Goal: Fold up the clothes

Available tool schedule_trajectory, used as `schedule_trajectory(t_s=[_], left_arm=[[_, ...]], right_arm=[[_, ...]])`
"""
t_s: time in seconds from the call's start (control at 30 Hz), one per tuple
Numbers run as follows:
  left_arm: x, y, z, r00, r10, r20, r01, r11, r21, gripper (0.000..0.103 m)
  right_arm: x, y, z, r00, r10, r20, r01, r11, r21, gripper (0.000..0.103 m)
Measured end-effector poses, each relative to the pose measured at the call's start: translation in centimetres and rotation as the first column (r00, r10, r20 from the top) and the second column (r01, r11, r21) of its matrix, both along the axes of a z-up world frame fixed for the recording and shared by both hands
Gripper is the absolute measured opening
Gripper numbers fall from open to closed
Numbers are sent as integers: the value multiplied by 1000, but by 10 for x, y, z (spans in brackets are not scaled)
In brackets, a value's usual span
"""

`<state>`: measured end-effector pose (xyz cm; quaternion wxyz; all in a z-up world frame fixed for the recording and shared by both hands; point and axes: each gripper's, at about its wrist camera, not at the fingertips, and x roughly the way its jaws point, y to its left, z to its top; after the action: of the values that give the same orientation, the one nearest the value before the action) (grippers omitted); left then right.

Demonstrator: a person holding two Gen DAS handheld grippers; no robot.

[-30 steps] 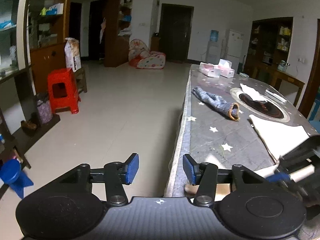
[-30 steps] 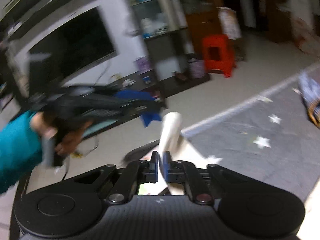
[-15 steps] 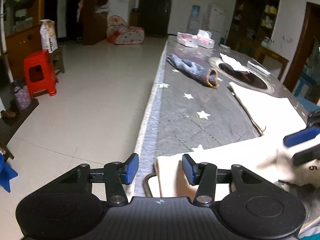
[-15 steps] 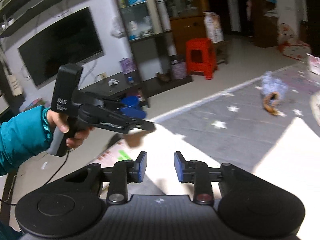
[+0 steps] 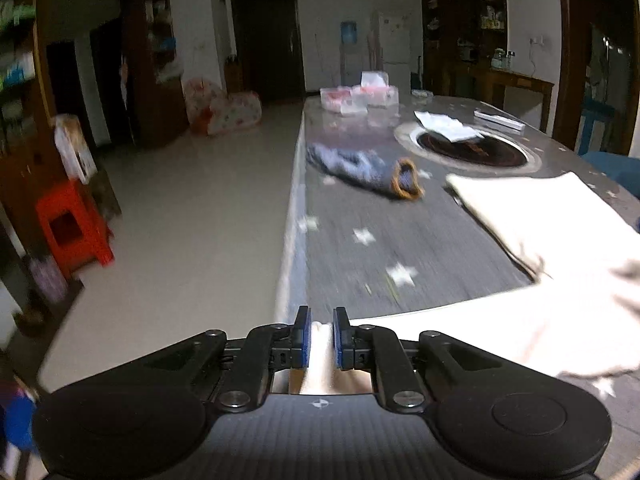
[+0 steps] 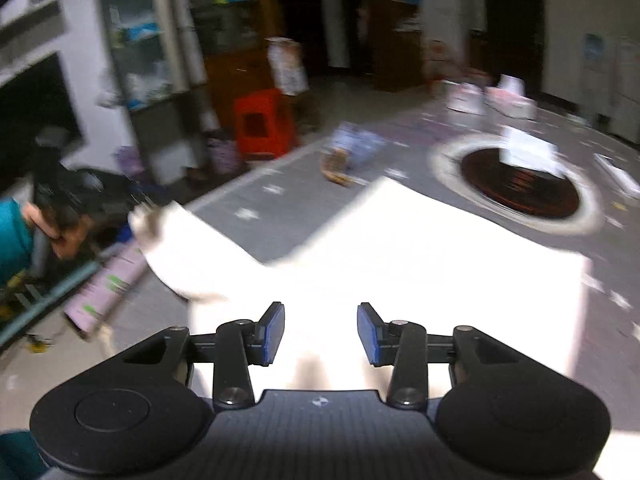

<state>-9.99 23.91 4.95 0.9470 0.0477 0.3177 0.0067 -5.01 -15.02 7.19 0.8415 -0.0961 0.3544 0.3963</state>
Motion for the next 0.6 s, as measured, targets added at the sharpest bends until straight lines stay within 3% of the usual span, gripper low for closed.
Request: schedule_trajectory(t_s=[0.2, 0.33, 0.43, 0.6], left_arm=[[32, -3, -16, 999, -5, -42, 9, 997, 78, 12], [46, -10, -32, 997, -1, -71, 11, 988, 152, 12], [48, -14, -33, 998, -1, -68, 13, 982, 186, 13], [45, -16, -23, 998, 38, -56, -27, 982, 185, 21]], right_arm=[[-12, -36, -24, 996, -79, -30, 76, 993, -90, 40], [-28, -36, -33, 998, -43, -45, 38, 993, -115, 40], [-46, -32, -38, 1000, 21, -10, -22, 984, -177, 40], [-65, -31, -36, 997, 82, 3, -80, 976, -201, 40]])
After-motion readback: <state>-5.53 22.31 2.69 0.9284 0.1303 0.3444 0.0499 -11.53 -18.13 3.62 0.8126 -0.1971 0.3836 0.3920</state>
